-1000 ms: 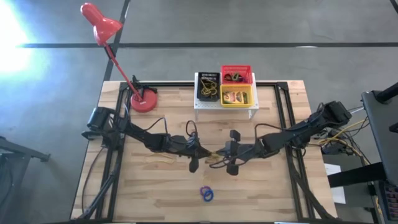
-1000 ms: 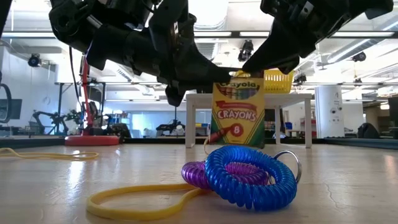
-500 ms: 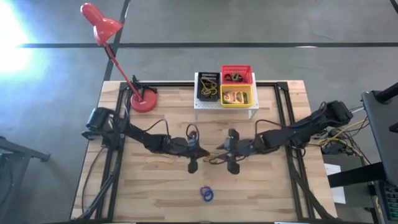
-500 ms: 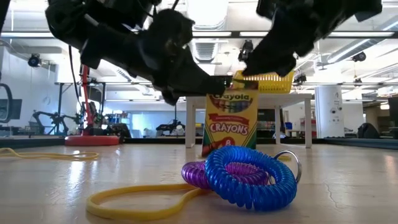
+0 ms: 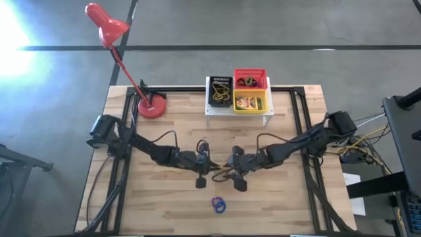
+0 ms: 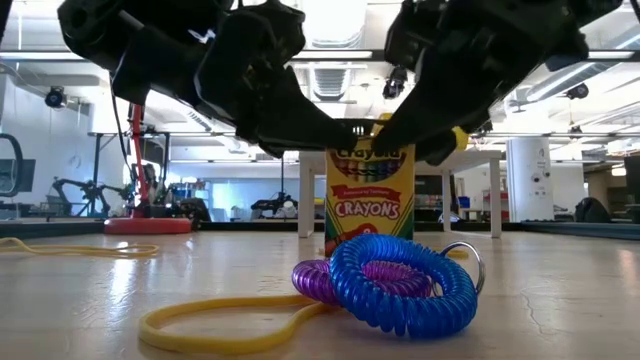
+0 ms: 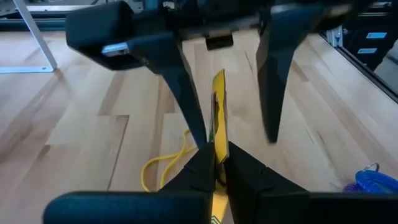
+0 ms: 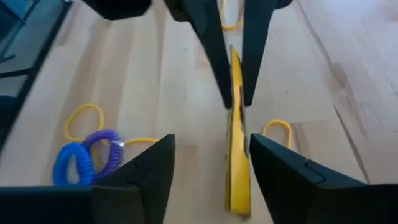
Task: Pick & Place Office Desk Supplies
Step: Put the yellow crayon box into the yellow bin on the shelf
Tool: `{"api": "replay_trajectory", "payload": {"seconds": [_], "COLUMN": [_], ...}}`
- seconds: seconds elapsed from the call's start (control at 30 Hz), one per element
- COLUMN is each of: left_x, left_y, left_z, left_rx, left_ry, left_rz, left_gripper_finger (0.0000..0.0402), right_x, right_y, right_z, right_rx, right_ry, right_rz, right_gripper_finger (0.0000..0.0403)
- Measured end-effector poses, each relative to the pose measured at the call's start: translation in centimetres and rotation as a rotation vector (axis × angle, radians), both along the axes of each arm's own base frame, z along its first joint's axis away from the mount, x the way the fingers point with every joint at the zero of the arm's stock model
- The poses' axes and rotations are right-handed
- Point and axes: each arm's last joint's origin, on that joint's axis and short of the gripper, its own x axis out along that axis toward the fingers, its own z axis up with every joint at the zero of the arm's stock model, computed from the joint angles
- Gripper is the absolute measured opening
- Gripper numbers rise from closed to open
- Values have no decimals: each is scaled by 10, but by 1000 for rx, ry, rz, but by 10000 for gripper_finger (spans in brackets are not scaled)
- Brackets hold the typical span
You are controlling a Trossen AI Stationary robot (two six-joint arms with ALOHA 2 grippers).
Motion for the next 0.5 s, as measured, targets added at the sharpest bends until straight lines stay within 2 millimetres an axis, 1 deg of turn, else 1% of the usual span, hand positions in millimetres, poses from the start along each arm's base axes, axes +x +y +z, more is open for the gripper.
{"api": "replay_trajectory", "payload": {"seconds": [0.13,0.23,0.3,0.4,0.47,0.5], "left_x": [0,-1,-3,-8,-13,-16], "left_y": [0,0,1,3,5,6], "left_z": [0,2,9,23,34,39], "left_rx": [-2,-2,1,0,3,7], "left_ry": [2,4,2,-7,4,10], "left_rz": [1,-2,-3,3,4,8], "left_gripper_finger": [47,71,92,121,134,139], "right_x": [7,9,9,6,4,2], "right_y": [2,2,2,2,3,4], "right_z": [0,3,6,11,17,20], "right_rx": [-10,-10,-11,-17,-10,-12], "right_ry": [-2,-11,-7,-8,-22,-25], "right_rz": [-13,-14,-18,-29,-32,-42], "right_gripper_finger": [157,118,90,49,26,21]}}
